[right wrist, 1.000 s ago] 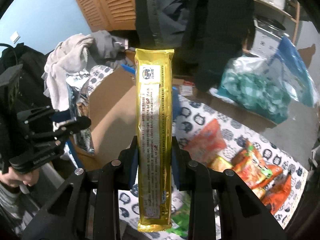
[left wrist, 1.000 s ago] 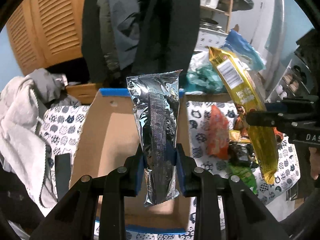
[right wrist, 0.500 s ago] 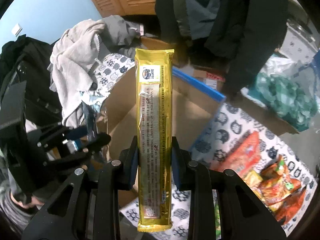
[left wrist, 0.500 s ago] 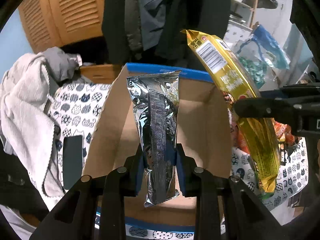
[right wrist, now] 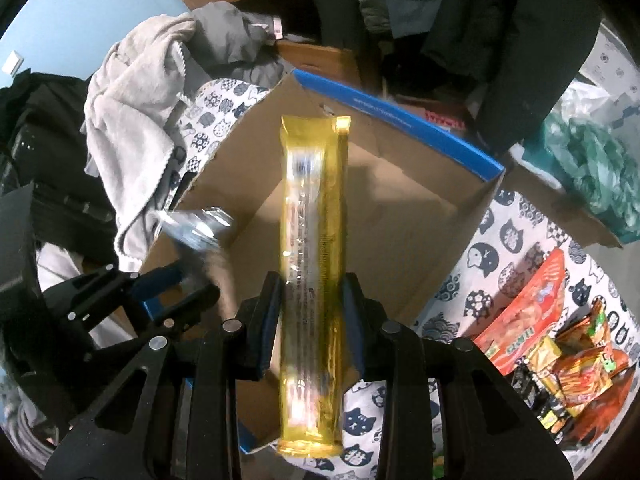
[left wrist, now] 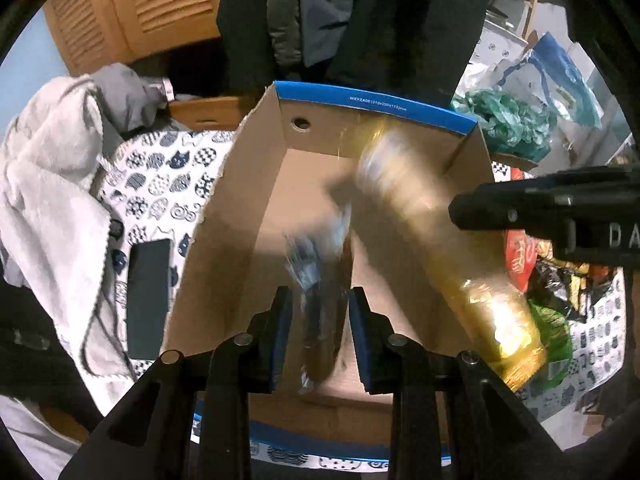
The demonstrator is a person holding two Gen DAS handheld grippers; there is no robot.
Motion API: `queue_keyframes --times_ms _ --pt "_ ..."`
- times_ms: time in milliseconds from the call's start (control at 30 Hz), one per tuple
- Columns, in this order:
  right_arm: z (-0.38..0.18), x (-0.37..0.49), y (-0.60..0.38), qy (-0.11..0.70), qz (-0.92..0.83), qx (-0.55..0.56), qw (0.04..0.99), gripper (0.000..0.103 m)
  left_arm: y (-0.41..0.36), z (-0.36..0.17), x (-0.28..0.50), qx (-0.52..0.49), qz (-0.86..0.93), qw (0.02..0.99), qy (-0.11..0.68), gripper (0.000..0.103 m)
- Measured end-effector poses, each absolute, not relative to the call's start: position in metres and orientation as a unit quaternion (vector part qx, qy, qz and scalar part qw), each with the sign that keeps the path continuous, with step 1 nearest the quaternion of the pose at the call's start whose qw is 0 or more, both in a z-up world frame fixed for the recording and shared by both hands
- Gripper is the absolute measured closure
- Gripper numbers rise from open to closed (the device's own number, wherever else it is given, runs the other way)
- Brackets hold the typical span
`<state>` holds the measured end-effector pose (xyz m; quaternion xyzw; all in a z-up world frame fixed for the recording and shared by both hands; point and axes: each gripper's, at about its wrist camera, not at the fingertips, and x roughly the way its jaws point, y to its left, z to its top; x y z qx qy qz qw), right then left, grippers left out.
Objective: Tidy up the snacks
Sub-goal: 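Carry both bars into the cardboard box and open both tools, then move both tools back over the snack pile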
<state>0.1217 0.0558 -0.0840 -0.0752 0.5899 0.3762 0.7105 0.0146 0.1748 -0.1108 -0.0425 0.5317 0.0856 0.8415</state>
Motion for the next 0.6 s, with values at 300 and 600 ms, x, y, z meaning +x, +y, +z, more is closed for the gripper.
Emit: queue_keyframes --times_ms 300,600 --pt "-0.078 0.123 0.041 0.583 0.359 -0.078 0.725 0.060 0.164 -0.102 0.018 -0.020 0.086 0.849 0.520 0.036" --pt "-0.065 0.118 0.016 0.559 0.335 -0.101 0.752 0.040 0.146 -0.100 0.021 0.011 0.082 0.852 0.517 0.031"
